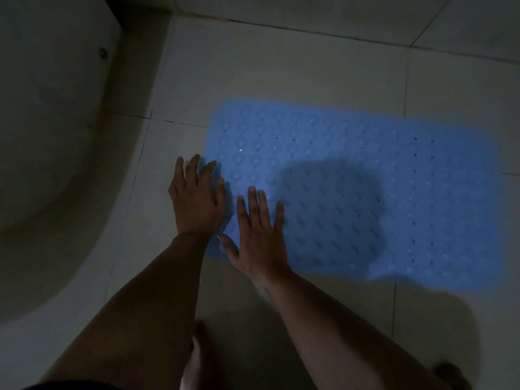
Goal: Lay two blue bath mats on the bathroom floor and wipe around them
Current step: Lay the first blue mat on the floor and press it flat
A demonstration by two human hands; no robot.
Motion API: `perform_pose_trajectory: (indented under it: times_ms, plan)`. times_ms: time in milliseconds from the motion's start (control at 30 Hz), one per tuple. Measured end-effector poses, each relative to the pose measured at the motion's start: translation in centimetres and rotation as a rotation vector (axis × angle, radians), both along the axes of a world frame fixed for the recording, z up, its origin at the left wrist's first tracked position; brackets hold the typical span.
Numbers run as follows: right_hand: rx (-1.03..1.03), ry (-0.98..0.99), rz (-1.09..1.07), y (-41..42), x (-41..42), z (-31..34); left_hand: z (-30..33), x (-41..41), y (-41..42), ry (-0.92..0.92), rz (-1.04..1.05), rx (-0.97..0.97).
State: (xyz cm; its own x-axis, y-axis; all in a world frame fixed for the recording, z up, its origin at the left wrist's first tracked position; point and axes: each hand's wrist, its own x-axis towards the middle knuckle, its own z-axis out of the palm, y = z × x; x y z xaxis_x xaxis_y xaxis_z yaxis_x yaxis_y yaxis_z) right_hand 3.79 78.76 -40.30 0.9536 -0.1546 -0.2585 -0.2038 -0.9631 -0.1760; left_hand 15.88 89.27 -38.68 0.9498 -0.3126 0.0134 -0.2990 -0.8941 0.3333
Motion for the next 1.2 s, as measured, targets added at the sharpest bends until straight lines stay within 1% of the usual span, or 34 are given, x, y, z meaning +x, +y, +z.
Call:
perform_pose_trajectory:
  times_ms: [300,500,567,600,667,700,733,833,933,1000,1067,1200]
  plan:
    - [0.042,-0.008,-0.011,0.3,0.2,-0.3,-0.2,1.5,0.8,-0.013,0.016,0.022]
    - [0.14,0.019,0.008,-0.2,0.4,0.6,1.5,0.8,-0.1,-0.041,0.049,-0.017]
    - [0.189,-0.048,-0.014,-1.8,1.1,1.5,1.8,0.6,-0.9,-0.056,0.071,-0.046]
    - [0.266,-0.122,-0.041,-3.0,1.6,2.0,1.9,0.4,-1.2,-0.055,0.073,-0.059]
    - [0.503,-0.303,-0.137,-6.0,2.7,2.9,1.8,-0.2,-1.6,-0.035,0.053,-0.056]
    - [0.579,-0.38,-0.185,-7.6,3.2,3.2,1.6,-0.5,-1.8,-0.038,0.027,-0.039]
    - [0.589,-0.418,-0.229,-9.4,3.6,3.6,1.3,-1.1,-2.2,-0.053,-0.012,-0.018]
    - [0.486,-0.415,-0.34,-13.7,4.2,5.0,0.4,-3.7,-3.9,-0.08,-0.156,0.008]
    - [0.447,-0.389,-0.372,-17.0,3.8,5.8,-0.3,-7.1,-6.7,-0.03,-0.332,0.016]
    - [0.439,-0.394,-0.375,-18.4,3.5,6.2,-0.8,-9.0,-8.6,0.002,-0.426,0.064]
    - [0.424,-0.422,-0.367,-19.1,3.2,6.2,-1.6,-10.3,-10.1,0.027,-0.473,0.131]
    - [0.405,-0.457,-0.343,-19.6,2.7,5.5,-2.8,-11.4,-11.4,0.022,-0.468,0.287]
